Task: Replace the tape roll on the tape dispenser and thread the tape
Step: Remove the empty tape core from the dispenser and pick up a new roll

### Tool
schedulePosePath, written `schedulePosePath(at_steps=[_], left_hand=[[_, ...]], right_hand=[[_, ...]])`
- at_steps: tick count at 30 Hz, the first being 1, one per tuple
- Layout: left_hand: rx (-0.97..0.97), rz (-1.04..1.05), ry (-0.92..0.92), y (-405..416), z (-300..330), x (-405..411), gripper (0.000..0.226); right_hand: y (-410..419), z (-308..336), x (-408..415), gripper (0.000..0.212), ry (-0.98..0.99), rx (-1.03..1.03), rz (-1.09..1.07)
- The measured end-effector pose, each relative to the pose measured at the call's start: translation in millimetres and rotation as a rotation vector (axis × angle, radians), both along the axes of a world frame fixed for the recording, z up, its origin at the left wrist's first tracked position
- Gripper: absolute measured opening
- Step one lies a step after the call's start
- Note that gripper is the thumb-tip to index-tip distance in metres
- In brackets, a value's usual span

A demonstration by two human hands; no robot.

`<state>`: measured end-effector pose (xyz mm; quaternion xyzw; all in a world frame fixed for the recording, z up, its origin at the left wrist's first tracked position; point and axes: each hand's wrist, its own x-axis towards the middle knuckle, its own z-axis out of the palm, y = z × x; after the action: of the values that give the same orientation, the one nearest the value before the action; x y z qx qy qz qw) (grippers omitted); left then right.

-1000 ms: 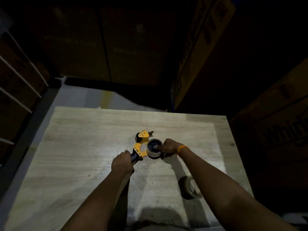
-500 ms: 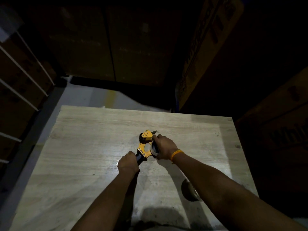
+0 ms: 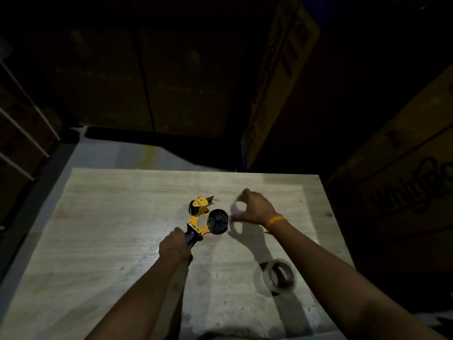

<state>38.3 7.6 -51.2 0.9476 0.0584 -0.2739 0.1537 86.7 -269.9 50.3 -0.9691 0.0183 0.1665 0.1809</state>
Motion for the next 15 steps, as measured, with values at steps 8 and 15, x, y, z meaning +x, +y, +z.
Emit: schedulePosePath(at_steps=[8,15], left_hand=[[-0.036,-0.091,-0.048,3,7,-24,0.048],[0.022,-0.206,-0.160,-8,25,-47,0.052]], right_hand=[[-73,-37,-53,0.083,0.241,-0.093,-0.229],[-87,-49,-86,0.112,0.179,0.151,-0.432]])
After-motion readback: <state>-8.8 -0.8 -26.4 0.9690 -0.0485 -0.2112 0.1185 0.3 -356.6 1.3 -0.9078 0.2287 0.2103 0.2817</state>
